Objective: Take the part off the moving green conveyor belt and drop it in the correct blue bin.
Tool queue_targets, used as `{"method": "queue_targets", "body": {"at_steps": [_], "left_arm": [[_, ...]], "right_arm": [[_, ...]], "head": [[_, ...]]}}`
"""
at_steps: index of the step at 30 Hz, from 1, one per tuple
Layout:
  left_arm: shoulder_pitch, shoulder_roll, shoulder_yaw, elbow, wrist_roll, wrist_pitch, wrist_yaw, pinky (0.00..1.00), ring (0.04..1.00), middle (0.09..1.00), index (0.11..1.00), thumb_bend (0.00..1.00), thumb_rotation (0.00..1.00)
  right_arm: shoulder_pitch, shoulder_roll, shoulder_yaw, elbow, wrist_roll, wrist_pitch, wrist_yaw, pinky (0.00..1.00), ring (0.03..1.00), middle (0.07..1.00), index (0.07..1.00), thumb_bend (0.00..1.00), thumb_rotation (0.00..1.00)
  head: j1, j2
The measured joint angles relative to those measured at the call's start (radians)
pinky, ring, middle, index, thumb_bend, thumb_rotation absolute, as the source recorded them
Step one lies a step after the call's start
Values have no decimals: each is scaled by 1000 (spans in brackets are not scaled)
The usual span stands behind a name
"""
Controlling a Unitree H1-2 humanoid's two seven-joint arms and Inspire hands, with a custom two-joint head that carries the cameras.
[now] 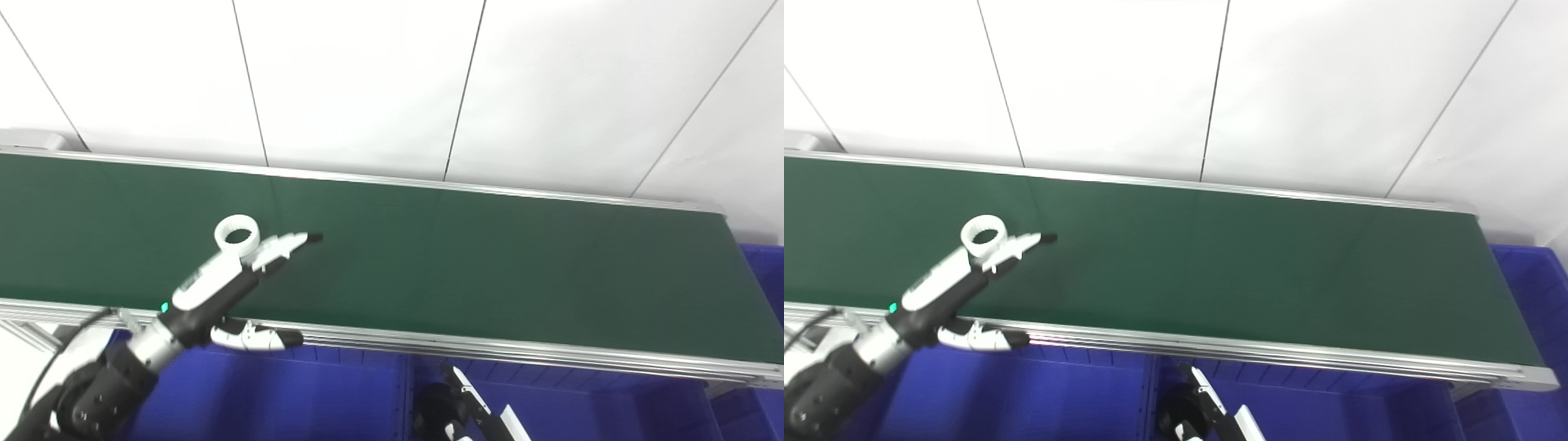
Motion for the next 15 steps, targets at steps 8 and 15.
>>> {"method": "queue_targets", "body": {"at_steps": [8,15], "left_arm": [[-95,-28,71,71,299,-3,140,851,819,827,833,895,183],[-176,-29,42,273,451,-8,256,883,833,839,854,972,150]], "right_arm": [[5,0,0,-1,3,0,0,941,969,988,975,409,967],[6,-2,-3,-4,5,0,1,942,968,985,974,407,970]], "head": [[-2,9],[3,17]]}}
